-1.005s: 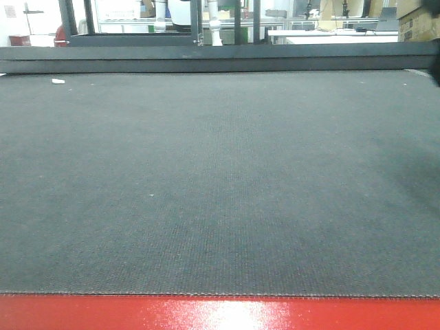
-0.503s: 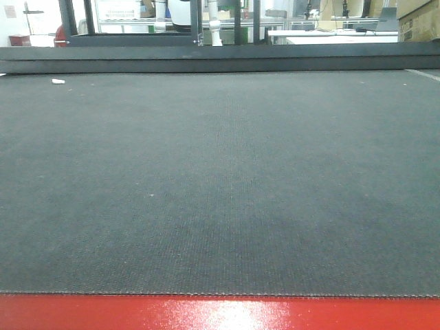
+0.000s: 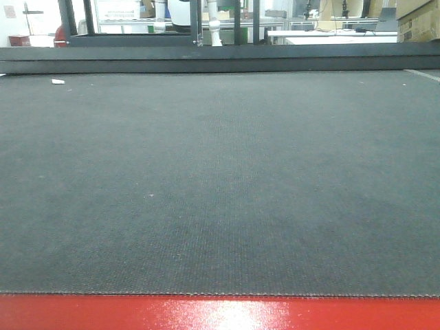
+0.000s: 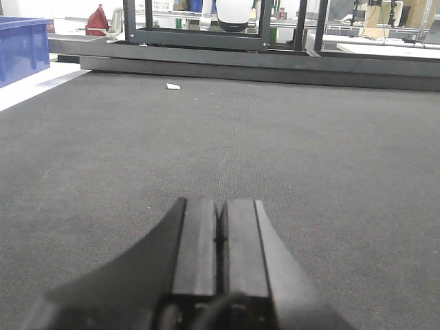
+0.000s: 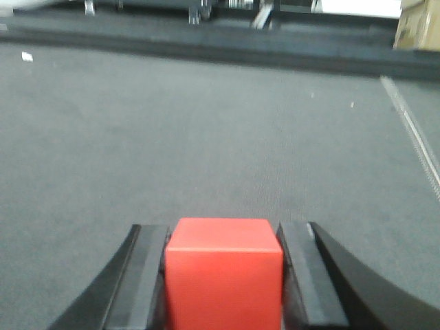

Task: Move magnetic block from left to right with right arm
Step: 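Lift the red cube with the right gripper off the table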

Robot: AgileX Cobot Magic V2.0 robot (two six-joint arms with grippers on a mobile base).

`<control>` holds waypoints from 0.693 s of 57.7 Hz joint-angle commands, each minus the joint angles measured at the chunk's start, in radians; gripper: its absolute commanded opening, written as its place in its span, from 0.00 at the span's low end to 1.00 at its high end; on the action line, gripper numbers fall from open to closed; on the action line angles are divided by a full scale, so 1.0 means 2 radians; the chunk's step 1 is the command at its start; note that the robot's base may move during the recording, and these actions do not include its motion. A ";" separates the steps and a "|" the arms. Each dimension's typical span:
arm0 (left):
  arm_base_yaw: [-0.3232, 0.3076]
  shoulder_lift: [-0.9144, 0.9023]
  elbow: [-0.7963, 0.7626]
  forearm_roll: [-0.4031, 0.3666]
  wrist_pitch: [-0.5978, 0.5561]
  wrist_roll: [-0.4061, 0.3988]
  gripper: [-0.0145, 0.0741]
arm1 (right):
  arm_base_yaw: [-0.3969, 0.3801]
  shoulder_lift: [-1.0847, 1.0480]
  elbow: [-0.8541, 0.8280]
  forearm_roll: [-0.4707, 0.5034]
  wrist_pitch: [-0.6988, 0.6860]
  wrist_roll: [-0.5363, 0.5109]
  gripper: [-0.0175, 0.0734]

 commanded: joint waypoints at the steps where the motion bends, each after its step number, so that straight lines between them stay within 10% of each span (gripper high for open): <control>1: -0.003 -0.007 0.002 -0.002 -0.042 -0.003 0.02 | -0.001 0.005 -0.012 -0.003 -0.039 -0.004 0.44; 40: -0.003 -0.007 0.002 -0.002 -0.042 -0.003 0.02 | -0.001 0.005 -0.011 -0.003 -0.035 -0.004 0.44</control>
